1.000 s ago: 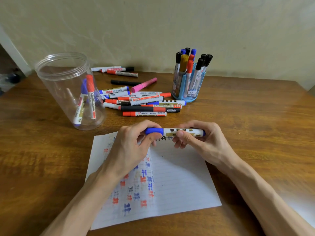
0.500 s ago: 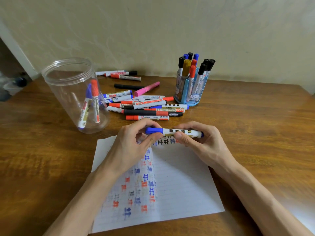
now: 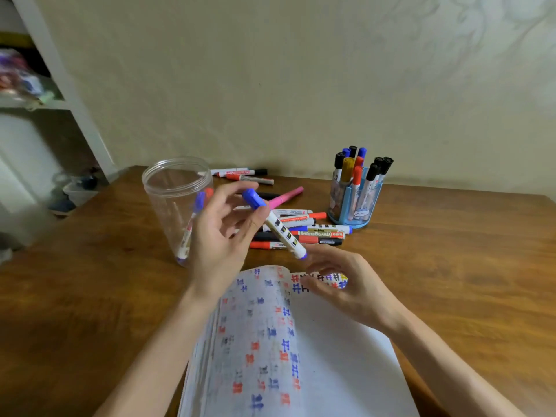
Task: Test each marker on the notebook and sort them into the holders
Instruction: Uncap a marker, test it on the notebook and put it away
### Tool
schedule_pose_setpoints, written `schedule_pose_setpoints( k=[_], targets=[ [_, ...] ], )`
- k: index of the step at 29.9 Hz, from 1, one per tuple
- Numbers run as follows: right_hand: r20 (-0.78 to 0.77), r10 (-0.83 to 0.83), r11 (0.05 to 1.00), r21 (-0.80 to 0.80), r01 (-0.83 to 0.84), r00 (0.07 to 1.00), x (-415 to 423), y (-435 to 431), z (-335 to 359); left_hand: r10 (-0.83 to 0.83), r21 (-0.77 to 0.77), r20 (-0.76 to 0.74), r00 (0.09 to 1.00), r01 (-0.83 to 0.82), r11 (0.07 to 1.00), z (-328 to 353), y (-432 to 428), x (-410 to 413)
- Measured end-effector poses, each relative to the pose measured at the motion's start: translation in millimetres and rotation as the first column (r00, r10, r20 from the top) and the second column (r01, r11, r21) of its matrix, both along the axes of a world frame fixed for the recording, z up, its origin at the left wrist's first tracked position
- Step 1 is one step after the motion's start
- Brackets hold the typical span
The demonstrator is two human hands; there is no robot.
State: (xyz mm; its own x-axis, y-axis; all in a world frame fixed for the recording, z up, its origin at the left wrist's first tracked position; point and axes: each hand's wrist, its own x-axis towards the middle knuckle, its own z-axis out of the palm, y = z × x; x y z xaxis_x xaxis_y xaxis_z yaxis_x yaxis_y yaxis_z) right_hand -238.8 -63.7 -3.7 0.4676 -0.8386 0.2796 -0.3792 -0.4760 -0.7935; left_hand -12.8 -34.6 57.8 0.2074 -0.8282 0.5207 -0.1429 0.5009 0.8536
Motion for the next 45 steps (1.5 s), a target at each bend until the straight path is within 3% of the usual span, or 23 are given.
schedule_pose_setpoints(
  k=[8, 12, 19, 24, 28, 32, 38, 42, 45],
  targets=[
    [-0.024, -0.056, 0.995, -0.087, 0.054, 0.998, 36, -23, 16, 0.305, -0.389, 0.034, 0.952, -0.269, 0.881, 82, 4, 80],
    [-0.063, -0.034, 0.995, -0.092, 0.028, 0.997, 59, -29, 17, 0.403, -0.4, 0.074, 0.912, -0.343, 0.85, 86, -3, 109],
    [-0.12, -0.003, 0.992, -0.124, -0.012, 0.993, 85, -32, 12, 0.432, -0.228, 0.322, 0.843, -0.374, 0.899, 55, -10, 114],
    [-0.115, -0.019, 0.994, -0.108, 0.007, 0.993, 84, -35, 7, 0.452, -0.216, 0.459, 0.765, -0.397, 0.892, 39, -15, 119],
    [-0.109, -0.041, 0.994, -0.102, 0.03, 0.993, 78, -36, 7, 0.519, -0.271, 0.442, 0.731, -0.443, 0.855, 34, -14, 116],
    [-0.131, -0.179, 0.979, -0.116, 0.165, 0.975, 69, -42, 6, 0.606, -0.379, 0.351, 0.714, -0.483, 0.789, 24, -4, 96],
    [-0.211, -0.347, 0.933, -0.177, 0.313, 0.914, 49, -51, 2, 0.415, -0.348, 0.315, 0.853, -0.303, 0.887, -10, -3, 35],
    [-0.266, -0.377, 0.915, -0.252, 0.313, 0.887, 40, -51, -3, 0.194, -0.158, 0.324, 0.926, -0.149, 0.976, -16, -7, -15],
    [-0.24, -0.428, 0.876, -0.349, 0.334, 0.871, 34, -54, -12, 0.025, 0.036, 0.251, 0.968, -0.035, 0.999, -18, -12, -50]
  ],
)
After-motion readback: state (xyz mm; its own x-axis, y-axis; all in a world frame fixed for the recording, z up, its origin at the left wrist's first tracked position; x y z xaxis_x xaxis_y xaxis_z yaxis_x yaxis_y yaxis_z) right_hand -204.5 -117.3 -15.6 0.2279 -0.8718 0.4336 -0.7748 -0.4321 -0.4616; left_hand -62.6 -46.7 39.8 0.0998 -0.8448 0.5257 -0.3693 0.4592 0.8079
